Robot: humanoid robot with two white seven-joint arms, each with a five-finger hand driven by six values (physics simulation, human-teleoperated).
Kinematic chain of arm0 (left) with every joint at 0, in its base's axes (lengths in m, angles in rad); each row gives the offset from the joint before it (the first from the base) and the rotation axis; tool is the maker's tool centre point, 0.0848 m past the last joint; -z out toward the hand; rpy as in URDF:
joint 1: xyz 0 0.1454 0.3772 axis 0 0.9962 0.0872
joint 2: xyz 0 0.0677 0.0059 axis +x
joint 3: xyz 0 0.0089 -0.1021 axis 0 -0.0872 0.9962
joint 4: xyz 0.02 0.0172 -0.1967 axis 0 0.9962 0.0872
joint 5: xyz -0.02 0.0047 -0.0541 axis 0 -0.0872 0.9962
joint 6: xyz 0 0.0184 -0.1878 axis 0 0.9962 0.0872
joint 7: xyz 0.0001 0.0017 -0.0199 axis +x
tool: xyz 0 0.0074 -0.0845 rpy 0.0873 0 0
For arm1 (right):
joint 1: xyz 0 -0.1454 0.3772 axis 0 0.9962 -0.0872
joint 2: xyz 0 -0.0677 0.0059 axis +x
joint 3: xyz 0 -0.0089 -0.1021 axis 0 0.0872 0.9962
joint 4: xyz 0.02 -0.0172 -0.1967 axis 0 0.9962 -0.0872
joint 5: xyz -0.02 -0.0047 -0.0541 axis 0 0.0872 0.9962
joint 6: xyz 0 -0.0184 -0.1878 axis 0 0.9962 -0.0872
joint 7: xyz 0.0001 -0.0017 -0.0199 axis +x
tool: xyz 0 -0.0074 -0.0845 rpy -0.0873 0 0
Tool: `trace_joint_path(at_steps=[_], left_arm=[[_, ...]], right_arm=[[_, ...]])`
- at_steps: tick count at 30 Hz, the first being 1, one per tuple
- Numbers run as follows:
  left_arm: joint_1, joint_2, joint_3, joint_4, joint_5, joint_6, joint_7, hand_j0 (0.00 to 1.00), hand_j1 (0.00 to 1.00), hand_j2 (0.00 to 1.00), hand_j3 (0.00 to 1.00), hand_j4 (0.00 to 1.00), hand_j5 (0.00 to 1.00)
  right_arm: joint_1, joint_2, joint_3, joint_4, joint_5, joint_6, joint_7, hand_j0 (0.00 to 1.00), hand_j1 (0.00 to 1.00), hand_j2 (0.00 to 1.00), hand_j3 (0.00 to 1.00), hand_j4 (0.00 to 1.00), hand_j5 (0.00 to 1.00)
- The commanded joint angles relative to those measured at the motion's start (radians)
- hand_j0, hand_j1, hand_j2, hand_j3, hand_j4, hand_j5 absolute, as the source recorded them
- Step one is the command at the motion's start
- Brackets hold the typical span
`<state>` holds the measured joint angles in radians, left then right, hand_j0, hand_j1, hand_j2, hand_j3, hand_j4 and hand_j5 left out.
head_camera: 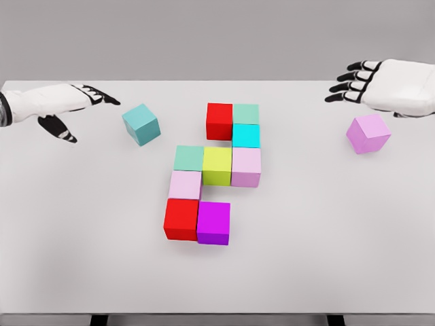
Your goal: Assemble the squares on the desktop into the number 2
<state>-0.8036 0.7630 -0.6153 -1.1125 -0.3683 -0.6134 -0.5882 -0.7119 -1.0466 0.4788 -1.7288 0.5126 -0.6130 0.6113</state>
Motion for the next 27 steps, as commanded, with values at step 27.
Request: trace_joint_path(at_steps=[27], left_arm=[[-0.169, -0.272, -0.139, 0.188, -0.302, 0.003, 0.004, 1.0, 1.0, 1.0, 1.0, 1.0, 1.0]], right_arm=[[-0.046, 0.082, 0.198, 0.36, -0.289, 0.197, 0.0, 1.0, 1.0, 1.0, 1.0, 1.0, 1.0]])
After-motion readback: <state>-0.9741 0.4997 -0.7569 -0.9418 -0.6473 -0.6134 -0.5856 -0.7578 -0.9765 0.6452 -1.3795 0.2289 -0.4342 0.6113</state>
